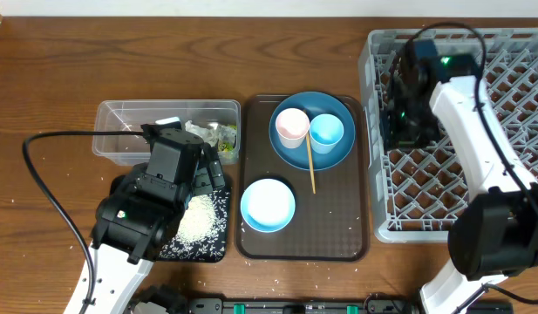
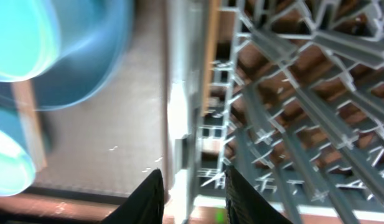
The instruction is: Sort waste into correct bins and load items into the dishwasher rack
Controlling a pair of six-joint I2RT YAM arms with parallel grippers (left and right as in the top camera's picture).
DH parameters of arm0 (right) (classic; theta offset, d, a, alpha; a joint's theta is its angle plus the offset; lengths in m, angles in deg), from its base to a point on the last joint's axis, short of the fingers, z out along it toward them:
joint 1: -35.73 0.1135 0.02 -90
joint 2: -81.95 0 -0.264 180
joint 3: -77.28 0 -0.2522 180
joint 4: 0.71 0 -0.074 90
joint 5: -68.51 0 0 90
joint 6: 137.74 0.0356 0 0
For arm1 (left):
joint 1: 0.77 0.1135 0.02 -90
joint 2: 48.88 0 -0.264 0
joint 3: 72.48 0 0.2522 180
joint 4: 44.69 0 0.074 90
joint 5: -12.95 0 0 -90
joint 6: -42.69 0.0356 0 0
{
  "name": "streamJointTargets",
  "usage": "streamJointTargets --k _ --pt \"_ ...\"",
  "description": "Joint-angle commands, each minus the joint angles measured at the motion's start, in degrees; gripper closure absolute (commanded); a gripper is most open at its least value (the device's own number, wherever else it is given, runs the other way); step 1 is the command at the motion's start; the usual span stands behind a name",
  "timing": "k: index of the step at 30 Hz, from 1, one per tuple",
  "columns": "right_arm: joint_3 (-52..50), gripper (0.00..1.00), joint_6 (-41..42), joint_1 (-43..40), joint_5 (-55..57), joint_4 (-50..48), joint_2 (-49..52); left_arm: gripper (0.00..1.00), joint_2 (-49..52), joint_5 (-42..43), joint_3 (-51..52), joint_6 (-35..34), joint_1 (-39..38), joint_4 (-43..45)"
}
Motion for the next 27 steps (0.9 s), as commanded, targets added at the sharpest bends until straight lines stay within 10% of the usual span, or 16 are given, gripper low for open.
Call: streamJointTargets --k 1,27 --pt "4.4 0.69 -0.5 3.3 -9.2 2.6 -0.3 0.04 0.2 -0.5 -0.5 0.1 0.2 -0.1" --pt "-10.8 0.83 11.0 23.1 -5.8 -21.8 -0.4 0.04 0.2 -0.4 -0.5 0.1 0.2 -0.1"
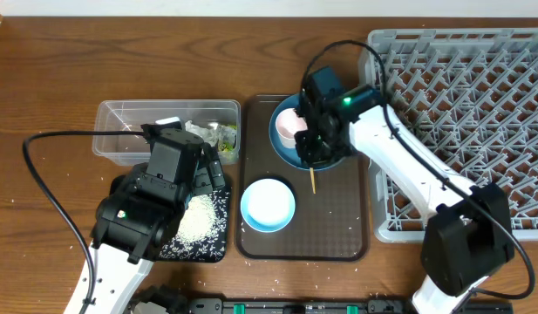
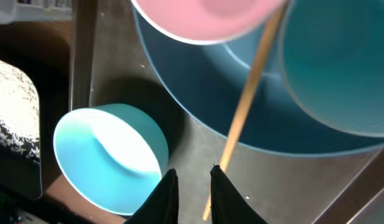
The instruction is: Sort waste into correct bins and load items into the dishwasher rack
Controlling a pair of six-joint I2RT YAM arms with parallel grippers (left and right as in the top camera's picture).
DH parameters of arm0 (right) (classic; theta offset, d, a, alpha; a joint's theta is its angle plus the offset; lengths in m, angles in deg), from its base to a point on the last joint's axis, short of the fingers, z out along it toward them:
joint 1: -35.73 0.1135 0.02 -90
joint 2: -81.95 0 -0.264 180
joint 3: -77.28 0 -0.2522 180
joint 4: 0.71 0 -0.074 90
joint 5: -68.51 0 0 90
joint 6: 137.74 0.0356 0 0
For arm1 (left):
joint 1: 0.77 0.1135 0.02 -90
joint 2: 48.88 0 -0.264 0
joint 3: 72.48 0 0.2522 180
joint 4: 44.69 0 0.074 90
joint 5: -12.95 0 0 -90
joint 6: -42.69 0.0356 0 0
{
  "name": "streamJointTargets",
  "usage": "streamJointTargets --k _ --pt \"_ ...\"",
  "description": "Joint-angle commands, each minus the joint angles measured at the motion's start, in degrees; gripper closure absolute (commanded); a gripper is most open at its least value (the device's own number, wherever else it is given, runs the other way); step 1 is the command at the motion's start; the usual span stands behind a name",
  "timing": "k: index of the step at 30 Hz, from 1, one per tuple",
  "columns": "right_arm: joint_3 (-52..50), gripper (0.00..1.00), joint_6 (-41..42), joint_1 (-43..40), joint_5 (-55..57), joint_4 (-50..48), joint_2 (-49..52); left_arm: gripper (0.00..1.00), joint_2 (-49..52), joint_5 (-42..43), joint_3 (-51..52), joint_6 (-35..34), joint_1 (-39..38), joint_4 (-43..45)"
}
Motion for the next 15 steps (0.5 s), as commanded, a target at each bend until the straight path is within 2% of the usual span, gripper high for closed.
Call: streamJointTargets --k 1,8,15 --pt "-0.1 0.83 0.5 0.5 2.9 0.2 -0.3 0.04 0.2 -0.5 -0.5 0.1 0.2 -0.1" --pt "-2.1 0.82 2.6 1.2 3.4 2.2 -0.3 0.04 0.2 -0.5 -0.5 0.1 0.2 -0.1" --pt "-7.9 0.80 3.8 1.9 3.3 -1.3 -0.3 0.04 0.2 -0.5 -0.5 0.1 0.2 -0.1"
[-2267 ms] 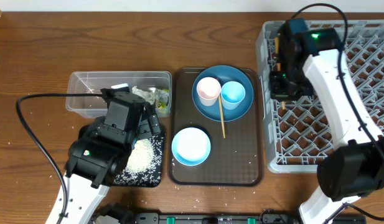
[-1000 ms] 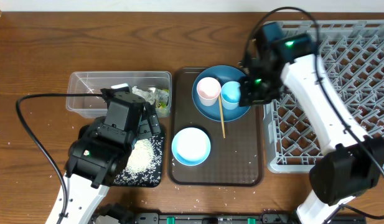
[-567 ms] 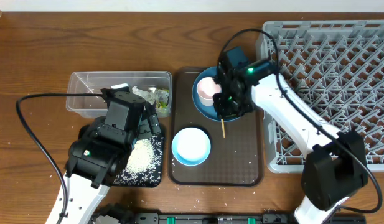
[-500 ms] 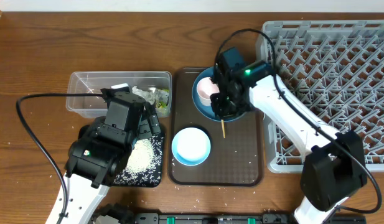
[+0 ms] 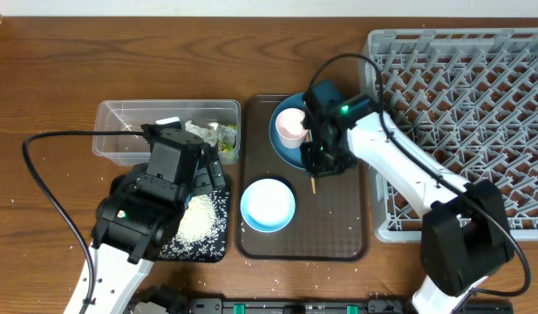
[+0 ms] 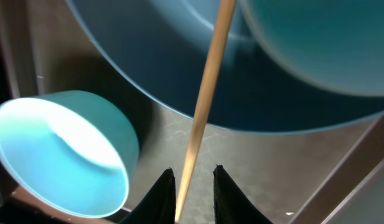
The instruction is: Sort waste into correct bins and load items into the dishwasher rack
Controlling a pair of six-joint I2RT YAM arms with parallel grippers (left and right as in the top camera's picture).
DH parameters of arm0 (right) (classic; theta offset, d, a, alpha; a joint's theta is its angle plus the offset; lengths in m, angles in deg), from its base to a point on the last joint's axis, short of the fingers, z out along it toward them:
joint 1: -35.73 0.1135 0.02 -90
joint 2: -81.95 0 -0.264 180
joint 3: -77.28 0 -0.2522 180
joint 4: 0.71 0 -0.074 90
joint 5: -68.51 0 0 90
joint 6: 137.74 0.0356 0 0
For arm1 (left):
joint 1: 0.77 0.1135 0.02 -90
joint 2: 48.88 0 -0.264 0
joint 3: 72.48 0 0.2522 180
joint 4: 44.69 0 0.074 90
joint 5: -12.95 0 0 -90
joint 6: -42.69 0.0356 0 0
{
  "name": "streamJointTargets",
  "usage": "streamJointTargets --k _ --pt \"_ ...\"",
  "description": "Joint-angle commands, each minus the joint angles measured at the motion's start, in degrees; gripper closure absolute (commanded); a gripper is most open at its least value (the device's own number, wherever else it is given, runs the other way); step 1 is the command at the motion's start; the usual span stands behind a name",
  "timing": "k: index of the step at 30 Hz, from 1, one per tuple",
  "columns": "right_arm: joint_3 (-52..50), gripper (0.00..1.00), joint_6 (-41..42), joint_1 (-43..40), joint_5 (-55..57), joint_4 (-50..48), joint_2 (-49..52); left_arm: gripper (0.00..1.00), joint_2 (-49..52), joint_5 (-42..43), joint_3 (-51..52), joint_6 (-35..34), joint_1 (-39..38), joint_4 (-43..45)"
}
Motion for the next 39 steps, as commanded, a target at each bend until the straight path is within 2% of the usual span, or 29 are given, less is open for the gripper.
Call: streamJointTargets --k 1,7,14,20,32,39 --pt "-2.5 0.80 1.7 1.6 0.4 -1.5 -0.3 0.04 0.2 -0.4 -0.5 0.1 0.2 -0.1" --pt "-3.3 0.81 2.3 2.5 0.2 -2.4 -0.3 0.04 0.2 -0.5 -0.5 0.1 0.2 -0.1" --pt "-3.3 0.99 3.8 2.5 0.2 -0.5 -0.3 0.04 0.2 -0.5 -0.5 0.1 0.2 -0.1" --pt "-2.3 0.99 3.8 2.0 0.2 0.3 -0.4 0.04 0.2 -0.5 -0.5 0.1 0.2 -0.1" --pt "18.1 0.99 2.4 -0.7 1.1 12.3 -0.9 0.04 0.2 -0.5 -0.5 0.1 0.2 -0.1" --pt "27.1 0.99 2.1 -4.8 7.3 21.6 -0.9 0.03 0.2 -0.5 -0.5 0.1 0.2 -0.1"
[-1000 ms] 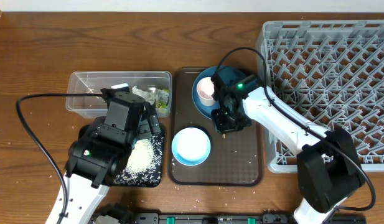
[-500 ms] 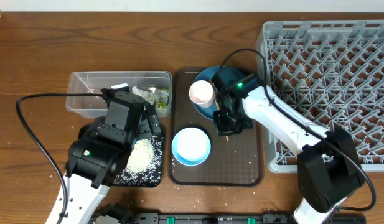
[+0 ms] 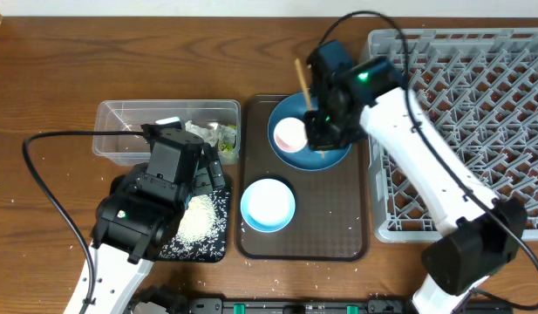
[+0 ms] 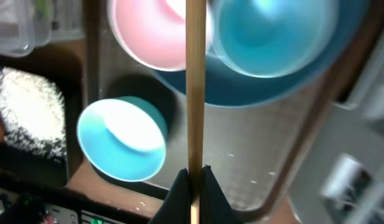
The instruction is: Sort waste into correct bins and load items into the dishwasher rack
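Note:
My right gripper (image 4: 194,177) is shut on a wooden chopstick (image 4: 195,87) and holds it in the air above the tray. In the overhead view the chopstick (image 3: 302,80) sticks out past the right gripper (image 3: 316,131) toward the back. Below it sit a pink cup (image 4: 155,34) and a blue cup (image 4: 266,37) on a blue plate (image 4: 328,50). A light blue bowl (image 3: 268,204) rests on the brown tray (image 3: 338,235). The grey dishwasher rack (image 3: 478,105) stands at the right. My left gripper (image 3: 207,157) hangs by the clear bin; its jaws are hidden.
A clear plastic bin (image 3: 129,131) with scraps sits at the back left. A black tray (image 3: 199,228) with spilled white rice lies in front of it under the left arm. A cable (image 3: 51,187) loops across the left of the wooden table (image 3: 42,70).
The right gripper has shut on the chopstick and now holds it up off the tray and plate. The arm has shifted toward the back. The left arm has not moved.
The right gripper was first over the left edge of the dishwasher rack. Then it was over the blue plate with its fingers near the chopstick lying on the tray. Then its fingers straddled the chopstick. Now it holds the chopstick raised.

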Controlling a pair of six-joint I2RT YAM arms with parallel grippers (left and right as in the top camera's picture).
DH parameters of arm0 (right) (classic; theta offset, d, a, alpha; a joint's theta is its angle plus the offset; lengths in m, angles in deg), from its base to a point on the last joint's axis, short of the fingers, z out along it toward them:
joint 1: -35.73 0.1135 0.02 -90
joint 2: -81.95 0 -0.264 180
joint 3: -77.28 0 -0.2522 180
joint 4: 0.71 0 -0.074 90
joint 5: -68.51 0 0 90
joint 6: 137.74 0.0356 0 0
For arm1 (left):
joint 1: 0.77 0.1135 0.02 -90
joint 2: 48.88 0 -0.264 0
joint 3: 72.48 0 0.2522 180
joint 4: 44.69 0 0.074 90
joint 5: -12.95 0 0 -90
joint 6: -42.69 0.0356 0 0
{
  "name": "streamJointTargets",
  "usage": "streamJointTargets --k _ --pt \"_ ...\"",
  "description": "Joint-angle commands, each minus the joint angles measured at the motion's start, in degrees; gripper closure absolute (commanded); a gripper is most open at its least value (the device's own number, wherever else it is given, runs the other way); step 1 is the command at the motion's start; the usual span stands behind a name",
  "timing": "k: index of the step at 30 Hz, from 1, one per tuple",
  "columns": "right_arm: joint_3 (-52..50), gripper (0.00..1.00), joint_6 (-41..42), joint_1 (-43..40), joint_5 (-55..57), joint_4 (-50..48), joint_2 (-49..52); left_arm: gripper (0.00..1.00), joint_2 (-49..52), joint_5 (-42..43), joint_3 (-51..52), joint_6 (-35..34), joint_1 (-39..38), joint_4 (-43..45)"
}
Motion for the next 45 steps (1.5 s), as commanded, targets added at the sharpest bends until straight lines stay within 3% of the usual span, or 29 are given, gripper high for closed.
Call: streamJointTargets --k 1,8,15,31,37,42,45 --pt "3.7 0.99 -1.5 -3.8 4.2 2.8 -0.9 0.03 0.2 -0.5 -0.5 0.1 0.2 -0.1" --pt "4.3 0.99 -7.6 -13.9 4.3 6.0 -0.9 0.04 0.2 -0.4 -0.5 0.1 0.2 -0.1" --pt "4.1 0.99 -11.4 -19.0 4.6 5.8 -0.8 0.03 0.2 -0.5 -0.5 0.1 0.2 -0.1" --pt "-9.2 0.98 -13.9 -21.3 9.9 -6.4 -0.8 0.03 0.2 -0.5 -0.5 0.1 0.2 -0.1" --pt "-9.5 0.63 -13.9 -21.3 9.9 -6.2 -0.8 0.03 0.2 -0.5 -0.5 0.1 0.2 -0.1" --pt "-9.4 0.60 -13.8 -21.3 9.4 -5.9 -0.8 0.03 0.2 -0.5 -0.5 0.1 0.2 -0.1" --pt "-8.4 0.61 -13.9 -20.9 3.7 -4.2 -0.8 0.03 0.2 -0.4 -0.5 0.1 0.2 -0.1"
